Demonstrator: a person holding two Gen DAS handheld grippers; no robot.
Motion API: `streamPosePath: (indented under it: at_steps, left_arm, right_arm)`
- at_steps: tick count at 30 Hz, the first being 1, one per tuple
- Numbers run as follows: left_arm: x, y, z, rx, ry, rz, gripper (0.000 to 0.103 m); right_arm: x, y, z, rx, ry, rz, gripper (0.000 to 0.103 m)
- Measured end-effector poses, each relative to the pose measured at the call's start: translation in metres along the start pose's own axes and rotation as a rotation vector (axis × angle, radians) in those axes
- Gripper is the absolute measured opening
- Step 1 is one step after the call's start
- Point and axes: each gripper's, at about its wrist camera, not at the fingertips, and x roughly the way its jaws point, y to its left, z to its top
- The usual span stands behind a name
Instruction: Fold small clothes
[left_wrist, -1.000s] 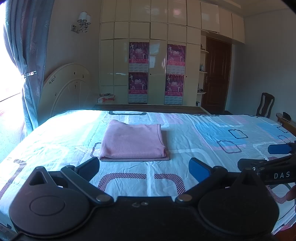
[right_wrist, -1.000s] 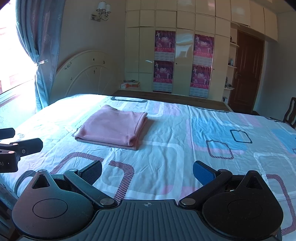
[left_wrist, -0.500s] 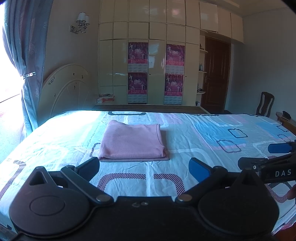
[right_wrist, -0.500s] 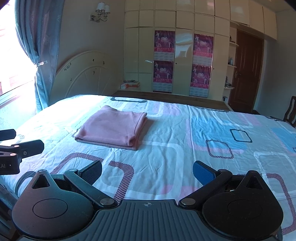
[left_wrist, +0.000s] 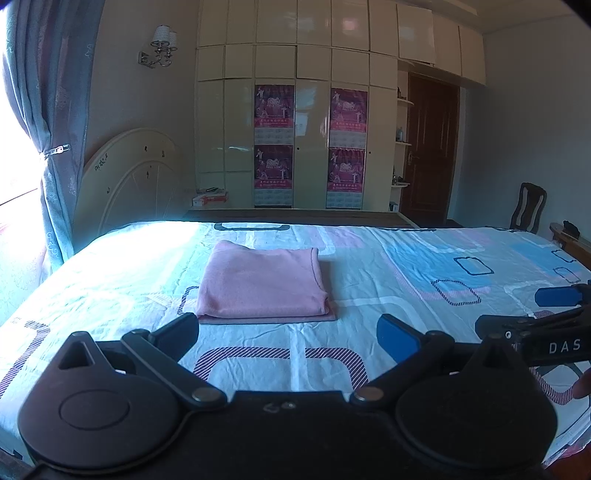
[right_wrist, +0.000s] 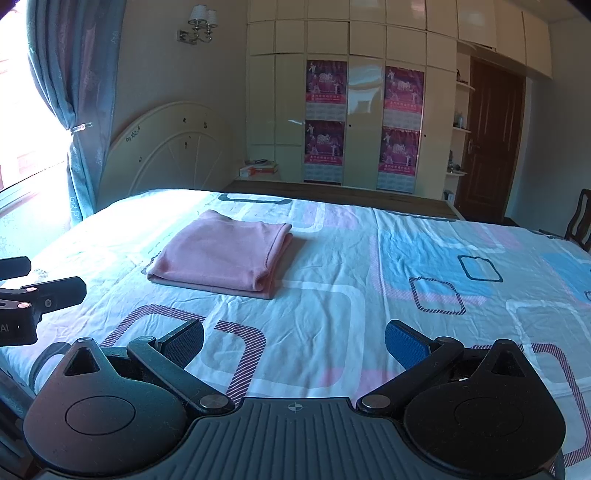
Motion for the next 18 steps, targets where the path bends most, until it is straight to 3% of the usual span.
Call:
streamPosePath:
  at_steps: [18]
  left_arm:
    - [0.003,0.0022,0.0006,0.005,-0.011,-0.003,0.101]
  right_arm:
    - [0.0046,0.0003,-0.0003,-0.001,0.003,0.004,0.103]
